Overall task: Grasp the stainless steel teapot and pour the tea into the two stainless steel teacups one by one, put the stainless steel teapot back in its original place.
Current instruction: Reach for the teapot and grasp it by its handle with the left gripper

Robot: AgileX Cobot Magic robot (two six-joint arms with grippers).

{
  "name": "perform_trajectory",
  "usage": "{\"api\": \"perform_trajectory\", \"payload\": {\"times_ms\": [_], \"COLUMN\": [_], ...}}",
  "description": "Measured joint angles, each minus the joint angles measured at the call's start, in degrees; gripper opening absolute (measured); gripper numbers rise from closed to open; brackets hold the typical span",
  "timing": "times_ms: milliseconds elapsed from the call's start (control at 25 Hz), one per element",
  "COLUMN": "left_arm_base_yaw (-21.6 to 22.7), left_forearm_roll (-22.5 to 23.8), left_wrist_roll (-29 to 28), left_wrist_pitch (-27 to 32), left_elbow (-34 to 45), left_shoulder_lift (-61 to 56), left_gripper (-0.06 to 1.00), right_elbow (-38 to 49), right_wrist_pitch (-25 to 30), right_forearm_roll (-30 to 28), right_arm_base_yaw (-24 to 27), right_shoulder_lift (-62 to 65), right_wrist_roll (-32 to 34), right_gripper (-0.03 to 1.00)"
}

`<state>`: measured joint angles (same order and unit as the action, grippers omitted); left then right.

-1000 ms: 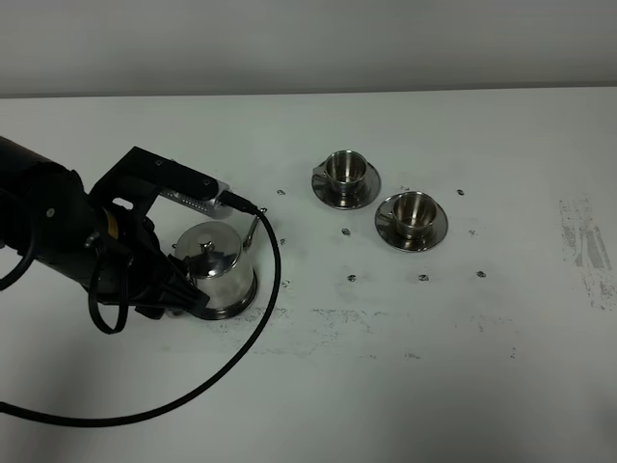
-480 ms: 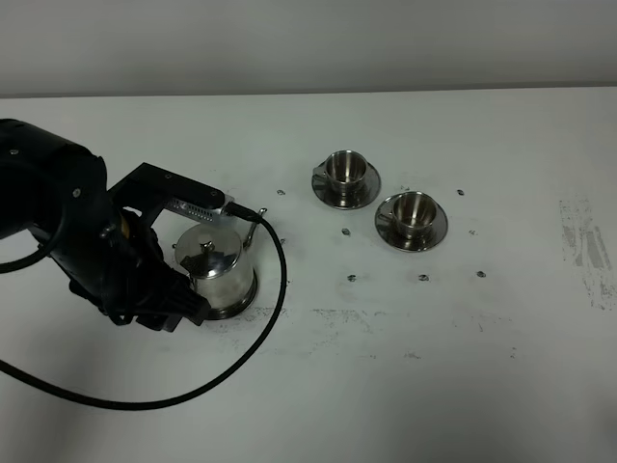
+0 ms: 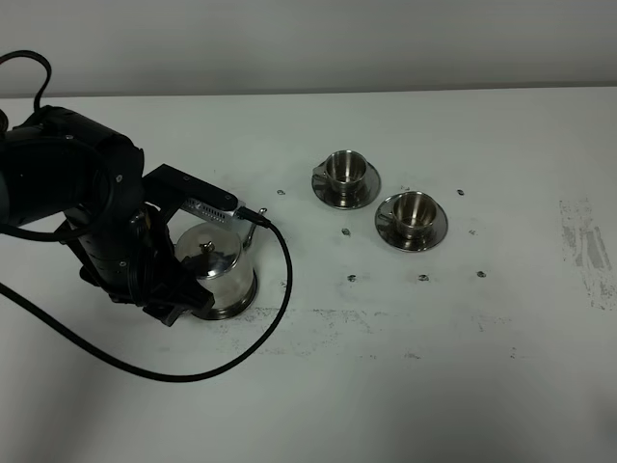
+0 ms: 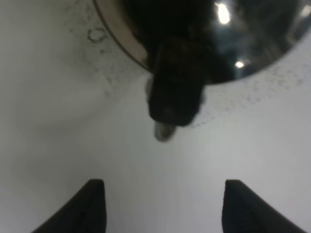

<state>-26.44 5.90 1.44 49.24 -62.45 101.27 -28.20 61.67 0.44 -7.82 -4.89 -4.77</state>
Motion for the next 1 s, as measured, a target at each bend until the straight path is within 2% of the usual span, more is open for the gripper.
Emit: {"api": "perform_trajectory", "payload": {"times_ms": [320,1000], "left_arm_base_yaw": [0.00,0.00], "left_forearm_roll": [0.08,-1.21], "left_wrist_roll": [2.37,2.60], "left_wrist_pitch": [-1.65,-5.33], "left_elbow": [-2.00,-2.16], "left_shoulder_lift": [2.70,4.32], "left_gripper": [0.51,0.51], "right_elbow": [0.00,0.00], "right_wrist_pitch": [0.00,0.00], "right_forearm_roll": [0.00,0.00], "right_arm_base_yaw": [0.00,0.00], "right_shoulder_lift": [0.00,0.00], "right_wrist_roll": [0.00,0.00], "right_gripper": [0.59,0.59]}}
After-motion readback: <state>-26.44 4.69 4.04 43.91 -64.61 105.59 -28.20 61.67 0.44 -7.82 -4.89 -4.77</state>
